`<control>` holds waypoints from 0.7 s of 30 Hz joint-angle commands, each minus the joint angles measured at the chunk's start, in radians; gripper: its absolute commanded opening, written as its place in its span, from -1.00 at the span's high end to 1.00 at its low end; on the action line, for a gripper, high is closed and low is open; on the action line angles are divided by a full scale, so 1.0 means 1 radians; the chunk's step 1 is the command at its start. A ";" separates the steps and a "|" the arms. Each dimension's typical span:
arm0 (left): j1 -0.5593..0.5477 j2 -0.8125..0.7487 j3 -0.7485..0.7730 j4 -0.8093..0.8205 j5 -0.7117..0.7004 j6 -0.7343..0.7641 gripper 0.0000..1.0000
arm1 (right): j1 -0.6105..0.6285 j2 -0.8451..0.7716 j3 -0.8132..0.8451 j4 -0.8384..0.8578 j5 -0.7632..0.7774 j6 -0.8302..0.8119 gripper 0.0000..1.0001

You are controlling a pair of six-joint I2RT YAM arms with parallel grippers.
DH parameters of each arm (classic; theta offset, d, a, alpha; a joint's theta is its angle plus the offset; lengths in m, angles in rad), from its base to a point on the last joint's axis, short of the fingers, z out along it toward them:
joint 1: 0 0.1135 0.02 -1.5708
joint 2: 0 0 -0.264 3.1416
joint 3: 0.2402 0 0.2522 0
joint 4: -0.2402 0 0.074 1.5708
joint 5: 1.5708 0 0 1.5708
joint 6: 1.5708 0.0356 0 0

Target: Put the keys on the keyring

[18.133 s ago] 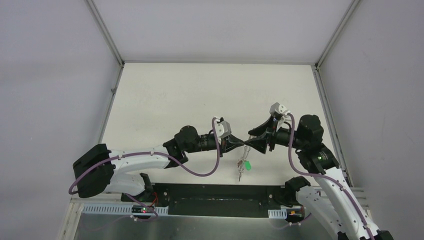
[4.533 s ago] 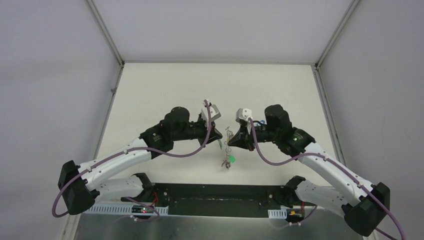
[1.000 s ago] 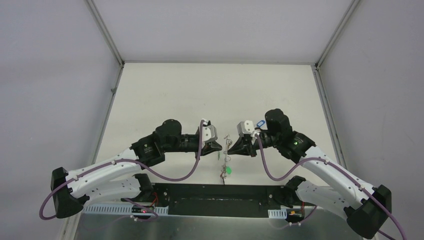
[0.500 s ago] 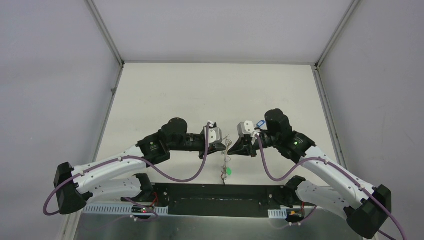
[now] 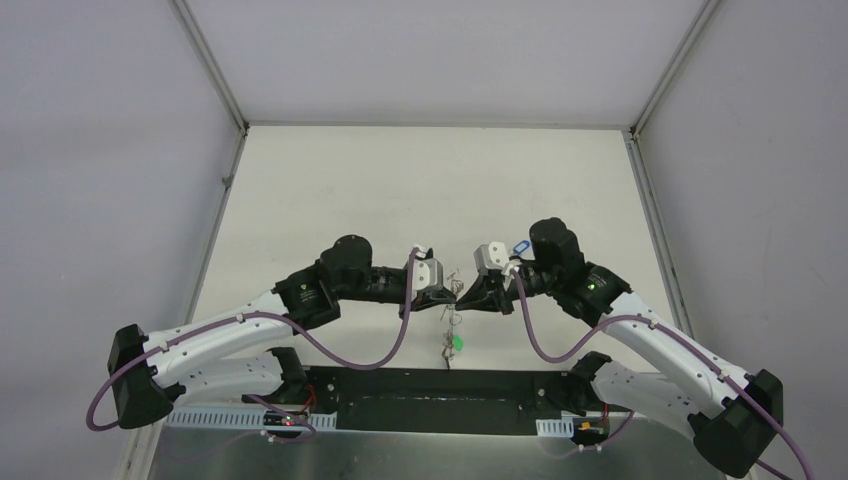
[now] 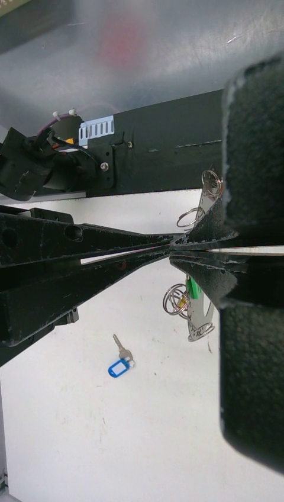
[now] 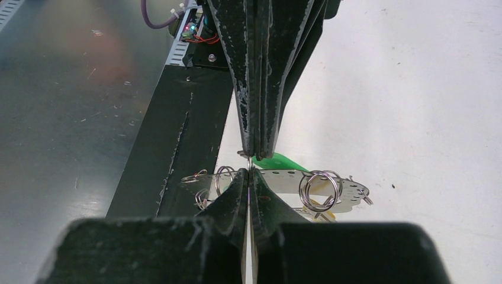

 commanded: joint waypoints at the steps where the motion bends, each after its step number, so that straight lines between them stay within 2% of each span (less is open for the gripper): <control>1: -0.016 -0.002 0.013 0.046 0.035 0.029 1.00 | 0.004 -0.013 0.020 0.022 -0.036 -0.021 1.00; 21: -0.041 -0.045 -0.006 -0.036 0.037 0.098 1.00 | 0.004 0.000 0.021 0.020 -0.034 -0.002 1.00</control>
